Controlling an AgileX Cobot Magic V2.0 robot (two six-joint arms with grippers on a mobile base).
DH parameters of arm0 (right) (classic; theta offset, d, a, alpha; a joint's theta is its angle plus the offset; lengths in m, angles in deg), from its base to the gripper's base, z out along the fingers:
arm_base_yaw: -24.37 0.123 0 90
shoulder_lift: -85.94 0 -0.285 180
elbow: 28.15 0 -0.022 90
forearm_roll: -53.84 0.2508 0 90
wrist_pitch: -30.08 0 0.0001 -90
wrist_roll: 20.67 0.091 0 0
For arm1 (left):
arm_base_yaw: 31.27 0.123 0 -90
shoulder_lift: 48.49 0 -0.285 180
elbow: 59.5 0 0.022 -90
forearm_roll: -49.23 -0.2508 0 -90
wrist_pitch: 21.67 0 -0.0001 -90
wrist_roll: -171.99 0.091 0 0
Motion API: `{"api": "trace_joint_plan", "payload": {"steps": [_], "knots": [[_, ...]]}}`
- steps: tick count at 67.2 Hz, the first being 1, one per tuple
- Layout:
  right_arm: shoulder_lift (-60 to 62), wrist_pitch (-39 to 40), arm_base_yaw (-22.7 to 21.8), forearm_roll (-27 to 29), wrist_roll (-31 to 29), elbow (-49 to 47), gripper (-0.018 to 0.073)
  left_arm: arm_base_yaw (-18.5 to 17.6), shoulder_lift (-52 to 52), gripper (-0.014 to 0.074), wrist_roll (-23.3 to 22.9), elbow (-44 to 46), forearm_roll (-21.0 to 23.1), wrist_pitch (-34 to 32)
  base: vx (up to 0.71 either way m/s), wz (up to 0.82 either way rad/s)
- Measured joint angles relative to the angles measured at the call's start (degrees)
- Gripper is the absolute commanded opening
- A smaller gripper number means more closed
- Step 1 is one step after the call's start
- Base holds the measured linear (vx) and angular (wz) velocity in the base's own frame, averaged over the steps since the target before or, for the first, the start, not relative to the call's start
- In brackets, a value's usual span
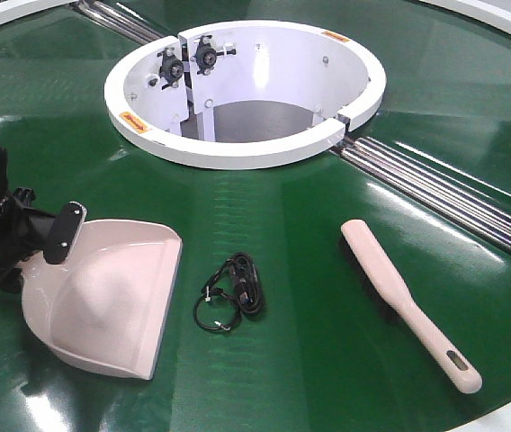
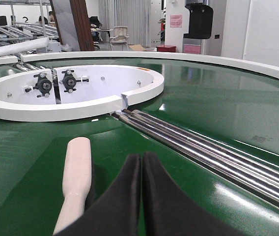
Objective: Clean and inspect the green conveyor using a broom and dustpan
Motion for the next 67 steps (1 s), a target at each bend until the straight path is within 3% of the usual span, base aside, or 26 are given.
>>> {"api": "trace_joint_plan", "payload": {"steps": [14,26,48,57,67], "knots": [[0.0,0.0,0.0,0.0,0.0,0.0,-0.001,0.0,-0.3,-0.0008,0.0,0.0,-0.6,0.4,0.0,0.0],[0.0,0.0,0.0,0.0,0.0,0.0,-0.001,0.0,-2.2,-0.0007,-0.2,0.0,-1.0,1.0,0.0,0.0],[0.0,0.0,0.0,0.0,0.0,0.0,-0.001,-0.4,-3.0,-0.0007,-5.4,0.0,-1.6,3.6,0.0,0.0],[0.0,0.0,0.0,0.0,0.0,0.0,-0.001,-2.4,-3.0,-0.0007,-6.9,0.0,-3.3,3.5,0.0,0.0],[0.0,0.0,0.0,0.0,0.0,0.0,-0.001,-4.7,-3.0,-0.0007,-11.5,0.0,-7.1,2.7,0.0,0.0]]}}
